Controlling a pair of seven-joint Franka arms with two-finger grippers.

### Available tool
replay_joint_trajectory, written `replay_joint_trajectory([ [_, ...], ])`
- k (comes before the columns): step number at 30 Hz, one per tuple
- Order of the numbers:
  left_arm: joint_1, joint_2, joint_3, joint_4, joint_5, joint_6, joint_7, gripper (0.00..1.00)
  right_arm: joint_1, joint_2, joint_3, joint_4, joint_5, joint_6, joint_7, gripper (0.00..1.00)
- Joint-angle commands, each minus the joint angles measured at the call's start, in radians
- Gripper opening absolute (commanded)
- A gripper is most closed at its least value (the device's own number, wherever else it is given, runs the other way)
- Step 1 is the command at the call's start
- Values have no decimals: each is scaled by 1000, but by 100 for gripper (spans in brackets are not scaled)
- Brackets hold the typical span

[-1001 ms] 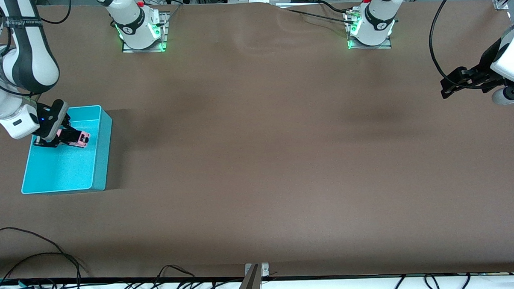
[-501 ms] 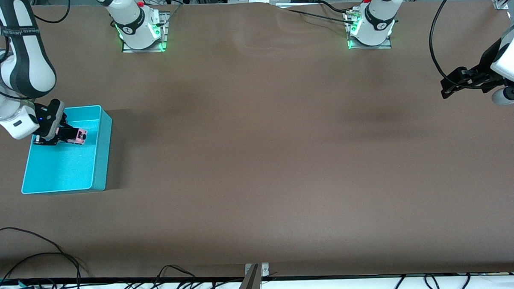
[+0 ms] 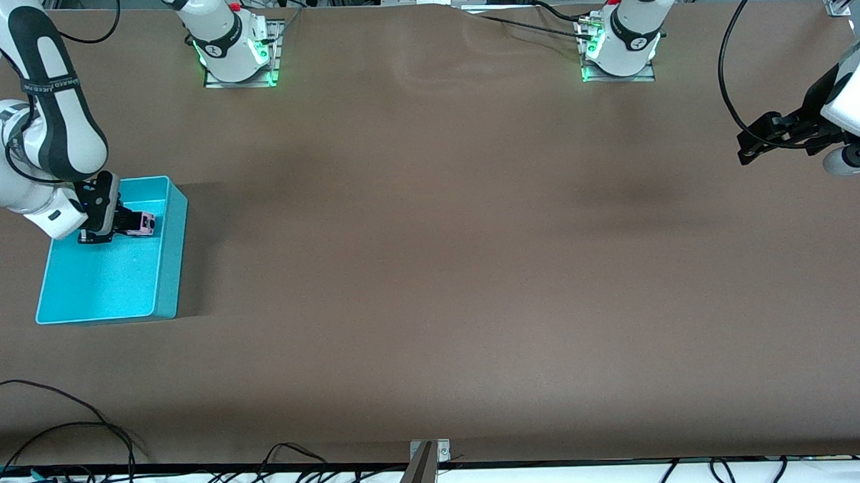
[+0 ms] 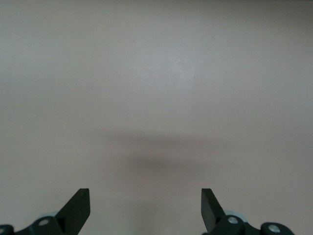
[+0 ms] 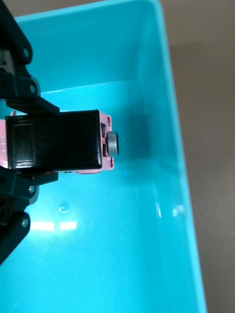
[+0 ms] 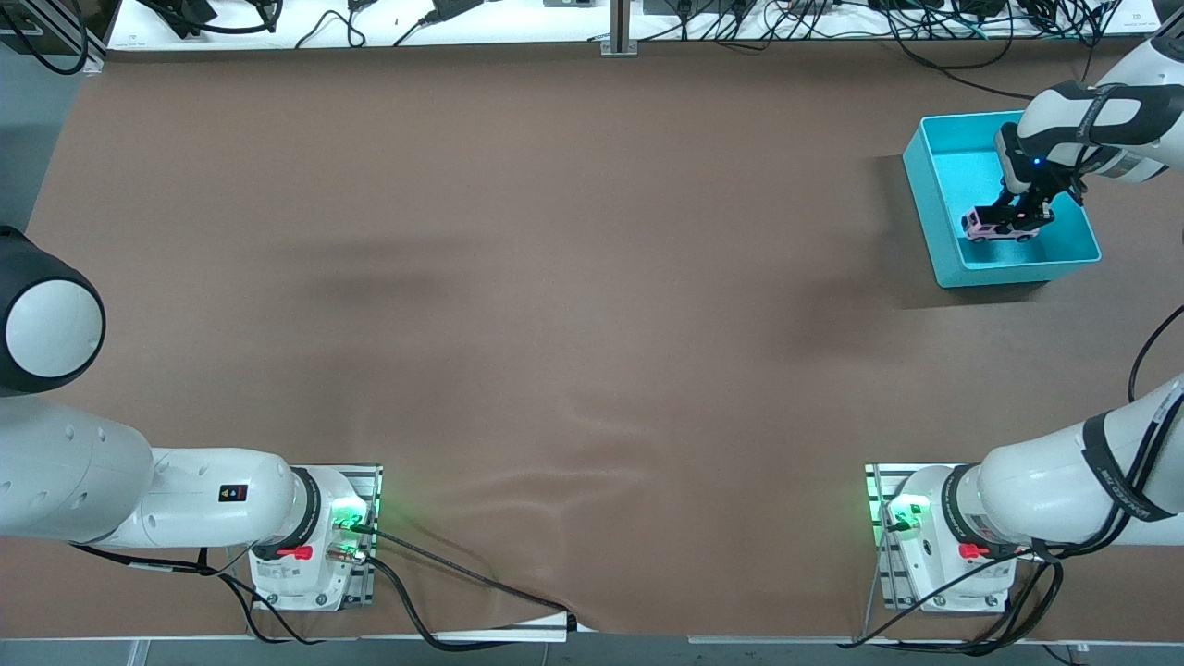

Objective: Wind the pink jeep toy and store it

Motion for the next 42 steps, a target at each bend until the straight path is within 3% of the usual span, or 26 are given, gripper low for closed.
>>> replay_joint_trajectory([
  [1, 3, 2, -1, 14, 5, -13, -7, 100, -21, 7, 0, 3, 22, 10, -98, 10],
  [22, 4, 2, 2, 16, 0, -11, -7, 100, -44, 71, 3, -6, 45, 47, -136, 10],
  [24, 6, 2, 4, 16, 0, -11, -7, 100, -44, 68, 6, -6, 45, 47, -134, 18],
  [26, 6, 2, 4, 16, 0, -11, -9, 100, -44, 64, 7, -6, 46, 44, -133, 35],
  [32, 6, -1, 5, 16, -3, -11, -10, 100, -42, 33, 7, -14, 46, 31, -110, 67],
  [35, 7, -1, 5, 16, -3, -11, -10, 100, -42, 16, 7, -16, 48, 30, -110, 74],
  [42, 7, -1, 7, 16, -1, -11, -10, 100, -45, 6, 7, -13, 48, -2, -113, 76],
])
